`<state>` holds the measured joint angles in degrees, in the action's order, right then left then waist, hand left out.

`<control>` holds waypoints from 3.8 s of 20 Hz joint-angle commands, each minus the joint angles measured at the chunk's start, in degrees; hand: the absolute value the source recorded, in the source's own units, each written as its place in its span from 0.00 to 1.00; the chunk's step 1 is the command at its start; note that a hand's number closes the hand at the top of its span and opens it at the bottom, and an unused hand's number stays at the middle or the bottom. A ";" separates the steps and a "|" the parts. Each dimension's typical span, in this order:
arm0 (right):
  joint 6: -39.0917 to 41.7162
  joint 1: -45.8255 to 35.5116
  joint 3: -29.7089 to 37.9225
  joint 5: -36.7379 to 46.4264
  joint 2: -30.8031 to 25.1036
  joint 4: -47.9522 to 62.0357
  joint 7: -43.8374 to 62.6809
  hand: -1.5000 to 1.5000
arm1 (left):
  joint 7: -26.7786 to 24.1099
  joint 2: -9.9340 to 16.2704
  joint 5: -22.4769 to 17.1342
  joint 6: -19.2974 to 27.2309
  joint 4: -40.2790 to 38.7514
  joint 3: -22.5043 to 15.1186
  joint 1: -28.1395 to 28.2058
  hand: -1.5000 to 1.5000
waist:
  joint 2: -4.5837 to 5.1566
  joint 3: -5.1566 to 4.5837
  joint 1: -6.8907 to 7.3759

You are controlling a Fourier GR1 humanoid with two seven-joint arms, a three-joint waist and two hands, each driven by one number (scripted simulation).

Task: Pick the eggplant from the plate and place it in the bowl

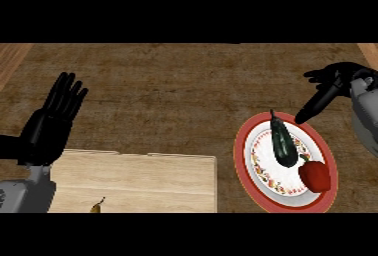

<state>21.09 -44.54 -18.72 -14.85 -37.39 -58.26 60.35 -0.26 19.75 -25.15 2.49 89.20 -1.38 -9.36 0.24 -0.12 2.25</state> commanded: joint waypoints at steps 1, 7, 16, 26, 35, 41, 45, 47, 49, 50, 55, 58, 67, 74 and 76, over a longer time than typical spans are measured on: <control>3.23 -3.98 -1.30 -1.40 4.17 1.55 11.22 0.00 | -0.05 -0.91 1.07 0.96 0.00 0.17 -0.11 0.50 | -0.23 0.07 -1.44; 0.58 -4.25 -1.22 -2.05 6.57 1.86 12.29 0.00 | 1.71 0.13 -0.54 -0.97 -1.13 2.63 -1.06 0.50 | -0.36 0.08 -2.25; -5.03 4.76 -4.00 5.39 5.50 -7.12 7.69 0.00 | 2.26 0.57 -0.33 -2.25 1.25 4.56 0.95 0.50 | -0.42 0.10 -2.62; -8.78 10.41 -4.32 15.42 11.42 -7.99 3.17 0.00 | -0.38 -3.72 2.77 -2.34 -0.12 3.81 2.31 0.50 | -0.21 0.11 -2.13; -4.96 8.98 -2.35 15.99 14.50 -4.72 5.21 0.00 | 0.90 -2.73 2.36 -4.92 1.73 5.77 3.40 0.50 | -0.24 0.11 -1.80; -2.68 10.21 -0.61 18.23 14.72 -2.29 2.23 0.00 | 1.03 -4.25 3.76 -4.44 -0.91 6.15 0.89 0.50 | -0.24 0.11 -2.17; 2.50 9.72 -4.41 20.28 12.73 -1.91 -3.09 1.00 | 2.70 -3.62 3.74 -4.28 3.94 5.82 4.67 0.50 | -0.36 0.12 -1.80; 4.65 8.46 -5.13 21.22 12.79 1.32 -6.44 1.00 | 2.23 -5.38 6.34 -1.67 1.53 4.49 0.45 0.50 | -0.17 0.13 -1.96; 1.23 12.39 -4.99 24.18 13.42 -2.75 -7.42 1.00 | 4.69 -3.56 3.44 -3.80 5.25 6.99 3.26 0.50 | -0.35 0.12 -2.12; 2.48 7.59 -4.69 24.75 15.27 3.25 -7.59 1.00 | 4.16 -2.41 2.32 -5.75 3.58 8.22 3.44 0.50 | -0.18 0.12 -1.60; 4.52 5.23 -2.47 28.24 15.25 6.22 -11.98 1.00 | 4.47 -5.02 4.91 -3.40 2.38 6.71 -0.33 0.50 | -0.16 0.13 -1.82; 2.71 18.06 -10.69 32.23 7.39 -12.83 -26.67 1.00 | 1.02 -4.11 4.66 -4.52 2.17 8.47 5.45 0.50 | -1.03 0.12 -4.00; -7.18 33.17 -8.99 39.19 -13.87 -41.44 -47.63 1.00 | 2.07 -3.45 4.60 -2.94 2.88 10.24 4.93 0.50 | -1.54 0.19 -7.44; -15.95 43.74 9.85 35.32 -22.68 -52.78 -44.18 1.00 | 3.55 -3.35 2.99 -4.44 5.93 10.22 7.29 0.50 | -1.41 0.13 -6.38; -14.70 45.15 17.28 31.37 -26.27 -54.50 -43.68 1.00 | 1.81 -4.42 5.26 -3.36 3.42 9.28 6.50 0.50 | -1.29 0.08 -7.27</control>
<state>8.38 -3.57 -11.55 19.74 -58.71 -108.27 15.87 2.20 16.09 -21.17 -1.48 92.76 8.67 -3.08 -1.18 -0.01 -4.84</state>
